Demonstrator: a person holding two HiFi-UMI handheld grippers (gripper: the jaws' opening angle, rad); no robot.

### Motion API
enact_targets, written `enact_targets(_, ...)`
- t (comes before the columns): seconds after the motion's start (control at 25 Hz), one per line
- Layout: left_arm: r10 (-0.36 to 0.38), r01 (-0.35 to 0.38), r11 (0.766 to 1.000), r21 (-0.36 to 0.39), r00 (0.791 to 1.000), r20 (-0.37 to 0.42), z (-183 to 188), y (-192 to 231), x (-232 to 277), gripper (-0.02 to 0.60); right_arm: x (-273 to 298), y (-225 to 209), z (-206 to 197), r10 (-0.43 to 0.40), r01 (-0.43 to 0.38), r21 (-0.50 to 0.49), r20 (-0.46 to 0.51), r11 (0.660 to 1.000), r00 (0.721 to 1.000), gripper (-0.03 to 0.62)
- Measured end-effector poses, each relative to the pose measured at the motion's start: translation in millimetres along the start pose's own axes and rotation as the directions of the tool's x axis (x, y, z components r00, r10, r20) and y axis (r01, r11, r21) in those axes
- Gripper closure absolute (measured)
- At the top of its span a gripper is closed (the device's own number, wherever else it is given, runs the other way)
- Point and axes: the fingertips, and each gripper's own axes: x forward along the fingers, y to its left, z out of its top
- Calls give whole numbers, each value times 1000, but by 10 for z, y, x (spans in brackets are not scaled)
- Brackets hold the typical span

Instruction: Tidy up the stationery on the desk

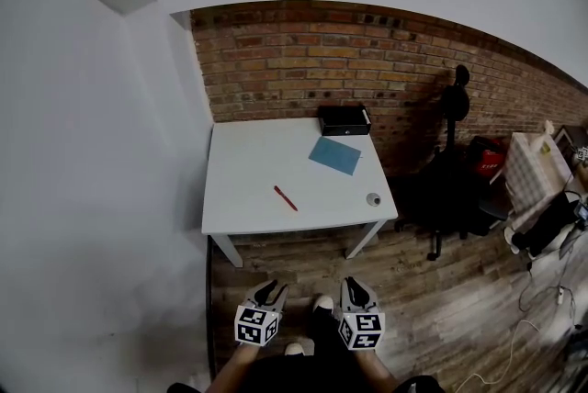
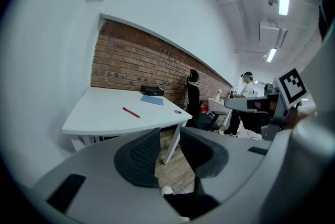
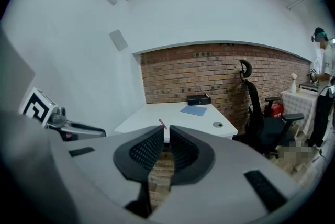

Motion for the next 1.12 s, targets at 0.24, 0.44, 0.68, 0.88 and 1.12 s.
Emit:
enact_targets(0.24,26,-26,1000,-13,1000,-12,-124,82,119,449,148,-88,-120,12,-11,27,-23,1000,1000,569)
enact_targets(0.44,53,-53,999,-8,999,-3,8,268,339,450,509,-155,-21,42,-42,16,-11,999,999,569)
enact_targets(0.68,80,-80,997,-11,997,-17,272,589,732,449,1107,-273,202,70,-70,27,-2,997,998,569)
enact_targets(0.88,103,-103,995,-15,994,-41,487,835,1199,450,1682,-492,327,92,-91,45,-24,995,995,569)
enact_targets(1.12,126,-128,990,-49,991,-45,977,1101,1808,449,2489,-766,740,143,-142,15,-47,990,989,569)
